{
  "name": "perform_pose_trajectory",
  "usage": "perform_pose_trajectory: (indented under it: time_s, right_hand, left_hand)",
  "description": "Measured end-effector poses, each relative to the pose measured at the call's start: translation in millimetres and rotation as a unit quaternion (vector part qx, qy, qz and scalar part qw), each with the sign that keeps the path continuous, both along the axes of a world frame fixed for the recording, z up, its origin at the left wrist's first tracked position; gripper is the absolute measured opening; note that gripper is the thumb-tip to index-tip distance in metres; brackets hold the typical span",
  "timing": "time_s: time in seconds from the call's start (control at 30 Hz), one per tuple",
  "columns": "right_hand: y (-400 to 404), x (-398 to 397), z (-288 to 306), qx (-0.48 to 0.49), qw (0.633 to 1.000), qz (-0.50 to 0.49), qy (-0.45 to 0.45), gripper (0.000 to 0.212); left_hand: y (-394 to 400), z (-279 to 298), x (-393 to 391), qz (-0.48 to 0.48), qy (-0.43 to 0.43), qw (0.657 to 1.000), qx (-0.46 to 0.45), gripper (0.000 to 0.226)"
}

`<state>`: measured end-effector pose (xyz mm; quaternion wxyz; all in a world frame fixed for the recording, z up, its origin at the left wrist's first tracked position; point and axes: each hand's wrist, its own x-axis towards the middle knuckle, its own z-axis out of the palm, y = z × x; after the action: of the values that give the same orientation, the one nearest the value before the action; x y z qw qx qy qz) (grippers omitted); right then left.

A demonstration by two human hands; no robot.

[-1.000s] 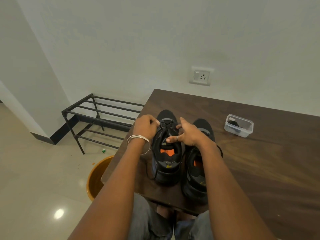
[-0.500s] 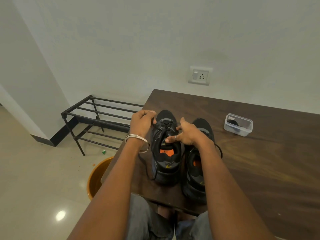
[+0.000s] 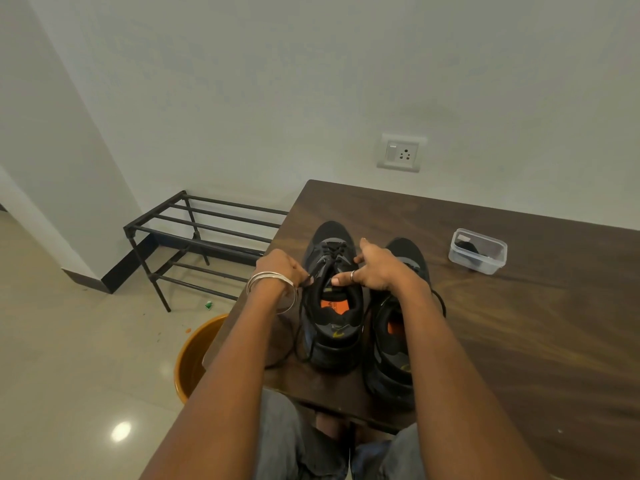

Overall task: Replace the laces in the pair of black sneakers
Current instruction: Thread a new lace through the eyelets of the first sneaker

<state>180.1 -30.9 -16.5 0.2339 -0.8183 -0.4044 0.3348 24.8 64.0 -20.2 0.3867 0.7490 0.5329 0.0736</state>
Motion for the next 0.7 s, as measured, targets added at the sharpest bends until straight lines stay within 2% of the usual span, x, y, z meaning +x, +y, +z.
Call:
perform_pose_trajectory:
  time_s: [0.07,0.17,0.2,0.27,0.37,0.43,0.5,0.57,0.63,0.7]
  right_hand:
    - [-1,-1,3,-0.013,1.0,0.005,-0.015,0.093]
    - [-1,-2,7,-0.028,0.999,0.019,-0.036,0.07]
    - [-1,-3,9,-0.031,0.998,0.026,-0.053,0.067]
    - [0,-3,13,-0.035,0.994,0.038,-0.098,0.066]
    - [1,-7,23,-0.012,0.992,0.036,-0.123,0.073]
    - [2,-9,29,0.028,0.992,0.026,-0.116,0.075]
    - [2,-11,33,0.081,0.992,0.011,-0.096,0.061]
    - [2,-13,38,0.14,0.989,-0.014,-0.055,0.038]
    - [1,-17,41,0.202,0.976,-0.059,0.061,0.022]
    - [0,-23,46,0.232,0.949,-0.086,0.197,0.022]
  left_hand:
    - [-1,5,-2,-0.024,0.023,0.999,-0.002,0.015]
    - [-1,9,-2,-0.048,0.056,0.996,0.042,0.031]
    - [-3,11,-2,-0.055,0.038,0.997,0.039,0.034]
    - [-5,14,-1,-0.048,-0.069,0.996,-0.006,0.025]
    - [-9,18,1,-0.013,-0.236,0.969,-0.071,0.004]
    - [-11,24,2,0.024,-0.315,0.946,-0.08,0.019]
    - [-10,33,3,0.039,-0.397,0.913,-0.083,0.028]
    - [-10,40,4,0.038,-0.485,0.864,-0.132,0.026]
    - [-13,46,6,0.028,-0.567,0.791,-0.228,0.025]
    - [-15,50,9,0.016,-0.623,0.716,-0.314,0.032]
